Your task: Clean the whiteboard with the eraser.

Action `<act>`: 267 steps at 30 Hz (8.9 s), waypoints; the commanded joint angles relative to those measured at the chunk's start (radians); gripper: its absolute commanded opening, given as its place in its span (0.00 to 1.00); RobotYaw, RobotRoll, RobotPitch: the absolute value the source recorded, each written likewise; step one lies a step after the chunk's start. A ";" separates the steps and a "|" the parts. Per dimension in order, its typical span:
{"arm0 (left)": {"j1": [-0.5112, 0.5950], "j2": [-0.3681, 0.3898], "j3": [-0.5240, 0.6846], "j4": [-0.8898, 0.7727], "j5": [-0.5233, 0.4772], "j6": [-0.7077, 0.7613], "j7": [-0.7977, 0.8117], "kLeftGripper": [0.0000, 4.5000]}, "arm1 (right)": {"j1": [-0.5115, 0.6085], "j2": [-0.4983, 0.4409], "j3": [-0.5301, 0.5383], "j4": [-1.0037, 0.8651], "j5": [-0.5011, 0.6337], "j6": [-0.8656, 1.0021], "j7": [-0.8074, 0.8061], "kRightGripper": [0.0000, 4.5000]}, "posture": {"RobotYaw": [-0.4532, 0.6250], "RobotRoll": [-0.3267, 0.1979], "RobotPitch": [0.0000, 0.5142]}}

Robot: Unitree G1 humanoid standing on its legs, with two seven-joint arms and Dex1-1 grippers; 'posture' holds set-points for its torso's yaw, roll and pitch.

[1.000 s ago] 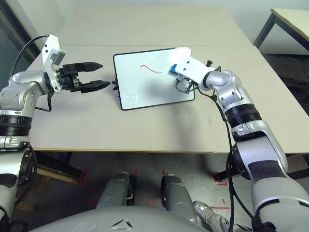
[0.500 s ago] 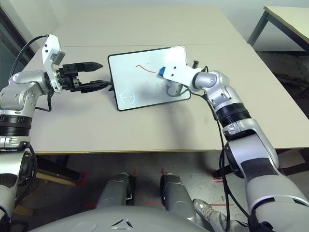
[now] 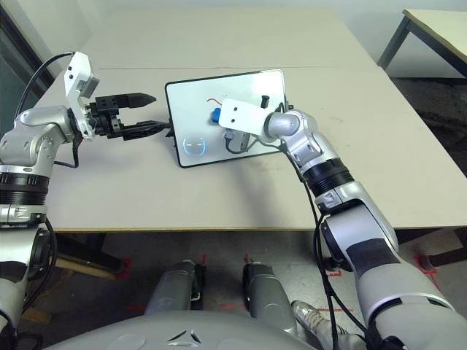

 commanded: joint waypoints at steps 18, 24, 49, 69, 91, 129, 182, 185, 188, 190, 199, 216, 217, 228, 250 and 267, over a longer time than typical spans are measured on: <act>-0.010 -0.005 -0.014 0.003 0.013 -0.002 -0.007 1.00 | 0.064 -0.116 -0.018 0.054 0.007 0.045 0.045 0.00 | 0.68 0.62 0.16; -0.012 -0.002 -0.013 0.009 0.014 -0.003 -0.009 1.00 | 0.030 -0.161 -0.041 0.100 0.023 0.029 0.037 0.00 | 0.68 0.62 0.17; 0.022 0.022 -0.003 -0.026 0.005 0.028 -0.007 1.00 | -0.058 -0.111 -0.031 -0.027 0.046 0.077 0.052 0.00 | 0.70 0.62 0.25; 0.014 0.007 -0.004 -0.019 0.008 0.023 0.001 1.00 | -0.178 0.054 0.005 -0.007 0.018 0.115 0.030 0.00 | 0.70 0.62 0.23; -0.024 -0.020 -0.019 0.033 0.020 -0.004 -0.008 1.00 | -0.005 -0.179 0.001 -0.197 0.012 0.247 0.151 0.00 | 0.65 0.62 0.23; -0.011 -0.026 -0.001 0.029 0.016 -0.016 0.018 1.00 | -0.243 0.059 0.055 -0.014 -0.032 0.180 0.086 0.00 | 0.68 0.62 0.21; -0.035 -0.028 -0.005 0.069 0.023 -0.043 0.012 1.00 | -0.169 0.012 0.067 -0.035 -0.041 0.233 0.121 0.00 | 0.67 0.62 0.18; -0.039 -0.030 -0.006 0.073 0.023 -0.045 0.012 1.00 | -0.147 -0.017 0.063 -0.030 -0.048 0.231 0.122 0.00 | 0.67 0.62 0.18; -0.042 -0.033 -0.008 0.077 0.025 -0.047 0.012 1.00 | -0.120 -0.057 0.052 -0.041 -0.050 0.243 0.128 0.00 | 0.66 0.62 0.18; -0.046 -0.035 -0.009 0.082 0.026 -0.049 0.011 1.00 | -0.101 -0.088 0.048 -0.049 -0.051 0.246 0.134 0.00 | 0.65 0.62 0.18; -0.050 -0.035 -0.010 0.090 0.028 -0.053 0.010 1.00 | -0.048 -0.231 -0.007 -0.093 -0.021 0.273 0.161 0.00 | 0.65 0.62 0.18; -0.029 -0.015 -0.002 0.063 0.018 -0.044 0.002 1.00 | 0.010 -0.405 -0.368 -0.208 0.251 0.673 0.139 0.00 | 0.66 0.62 0.18; -0.030 -0.015 -0.002 0.063 0.017 -0.044 0.001 1.00 | 0.030 -0.419 -0.375 -0.201 0.251 0.701 0.125 0.00 | 0.66 0.62 0.18; -0.042 -0.020 -0.013 0.063 0.018 -0.025 -0.033 1.00 | 0.142 -0.374 -0.398 0.008 0.300 0.723 -0.017 0.00 | 0.66 0.62 0.18; -0.022 0.002 0.015 0.042 0.018 -0.009 -0.023 1.00 | 0.053 -0.396 -0.404 0.057 0.367 0.799 0.008 1.00 | 0.67 0.62 0.18; 0.040 -0.005 0.230 0.282 0.118 -0.222 0.495 1.00 | 0.095 -0.288 -0.666 0.327 0.446 0.087 -0.373 1.00 | 0.68 0.62 0.20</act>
